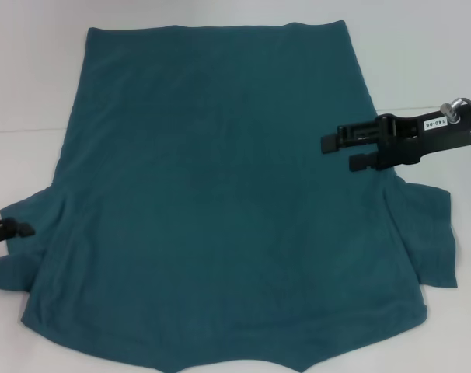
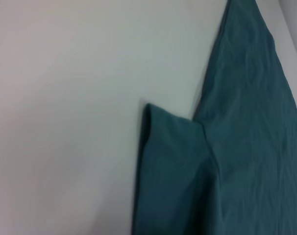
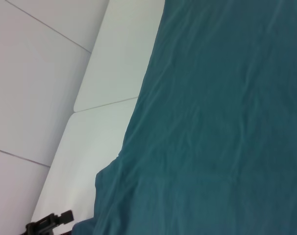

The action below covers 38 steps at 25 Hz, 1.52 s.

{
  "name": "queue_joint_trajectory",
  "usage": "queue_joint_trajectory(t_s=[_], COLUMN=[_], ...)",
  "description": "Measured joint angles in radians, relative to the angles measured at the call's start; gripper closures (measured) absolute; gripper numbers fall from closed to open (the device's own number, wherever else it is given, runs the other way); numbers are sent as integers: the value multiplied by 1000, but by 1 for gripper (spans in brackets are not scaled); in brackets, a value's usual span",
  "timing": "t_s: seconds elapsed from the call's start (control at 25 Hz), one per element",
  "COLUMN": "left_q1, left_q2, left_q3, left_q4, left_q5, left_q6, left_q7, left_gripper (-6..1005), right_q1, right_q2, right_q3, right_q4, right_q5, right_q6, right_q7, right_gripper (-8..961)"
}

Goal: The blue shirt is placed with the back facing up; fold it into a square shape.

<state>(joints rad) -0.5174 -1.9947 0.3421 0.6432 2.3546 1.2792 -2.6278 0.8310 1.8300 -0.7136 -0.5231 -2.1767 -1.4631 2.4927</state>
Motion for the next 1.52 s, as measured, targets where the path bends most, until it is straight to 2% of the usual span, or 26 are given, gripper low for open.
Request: queue_joint_trajectory(t_s=[0.12,0.36,0.8,1.24,1.4,1.52], left_q1=[-22,-31,-25,-21,-30,-46], left_q2=[10,14,14,16,19,29], left_q3=[2,10,13,34,50,70], left_q4=[-32,-33,-30,10,69,113], left_q5=[1,14,22,43,129,206], left_q6=[-36,-60,-50,7,27,30], left_q7=[2,4,6,21,6,-7], left_gripper=[159,185,632,860,993,992], right_q1=[0,-4,-3,-4,-3,-4], right_q2=[0,0,1,-1,-2,-3], right_q3=[0,1,4,3,3,5], right_q4=[0,1,0,-2,-2,-2], right_q5=[-1,2,5,5,5,5], right_q6=[-2,-8,-11,-8,-8,-9], right_q7=[0,0,2,12,12,12], right_gripper=[9,10,13,13,12,12])
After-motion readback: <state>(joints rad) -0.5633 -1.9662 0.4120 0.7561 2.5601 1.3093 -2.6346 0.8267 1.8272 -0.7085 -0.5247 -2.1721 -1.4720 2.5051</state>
